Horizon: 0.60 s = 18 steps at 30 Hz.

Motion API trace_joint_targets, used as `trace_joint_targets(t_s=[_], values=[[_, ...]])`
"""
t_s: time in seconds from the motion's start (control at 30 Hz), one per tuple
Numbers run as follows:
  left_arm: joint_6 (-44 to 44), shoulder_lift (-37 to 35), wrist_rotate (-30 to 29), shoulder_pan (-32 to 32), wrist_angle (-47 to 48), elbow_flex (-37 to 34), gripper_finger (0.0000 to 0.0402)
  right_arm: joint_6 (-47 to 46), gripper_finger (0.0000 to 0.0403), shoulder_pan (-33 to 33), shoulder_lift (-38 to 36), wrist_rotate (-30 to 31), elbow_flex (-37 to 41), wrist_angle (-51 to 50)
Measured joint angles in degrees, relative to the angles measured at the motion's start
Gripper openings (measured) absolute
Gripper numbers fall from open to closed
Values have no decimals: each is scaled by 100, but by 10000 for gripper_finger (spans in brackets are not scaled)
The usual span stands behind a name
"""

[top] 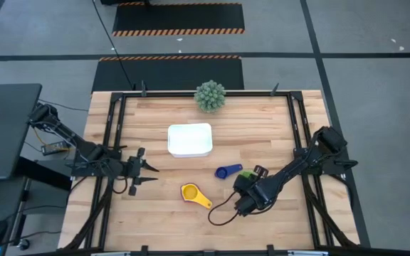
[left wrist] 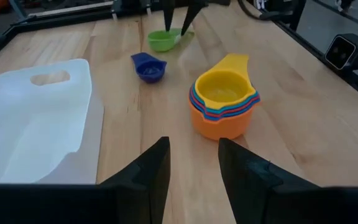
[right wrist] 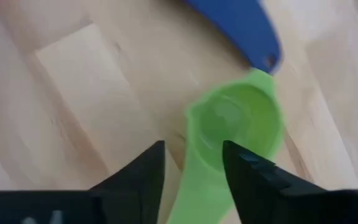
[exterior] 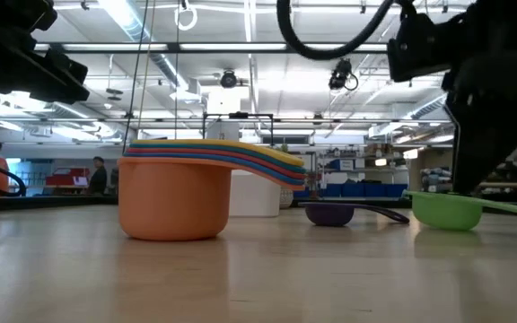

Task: Nest measuring cups in basket
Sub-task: Stack the green measuring cup on the top of the yellow measuring cup

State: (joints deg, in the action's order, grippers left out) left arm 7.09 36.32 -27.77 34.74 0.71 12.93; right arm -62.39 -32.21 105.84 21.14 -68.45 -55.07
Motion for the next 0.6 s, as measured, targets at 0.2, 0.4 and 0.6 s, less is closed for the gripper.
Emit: trace_joint_targets(t_s=[0.2,0.4,0.6], values=[[-28,2,0,0,1,0,144,-1487,222,-51,-363,-304,0,-327],[-90,2,2,0,4,0,144,-2113,288,-132,-365,-955,9,-604],[-152,2,21,0,20,0,144,-2338,321,-184,-365,-1038,194,-408]])
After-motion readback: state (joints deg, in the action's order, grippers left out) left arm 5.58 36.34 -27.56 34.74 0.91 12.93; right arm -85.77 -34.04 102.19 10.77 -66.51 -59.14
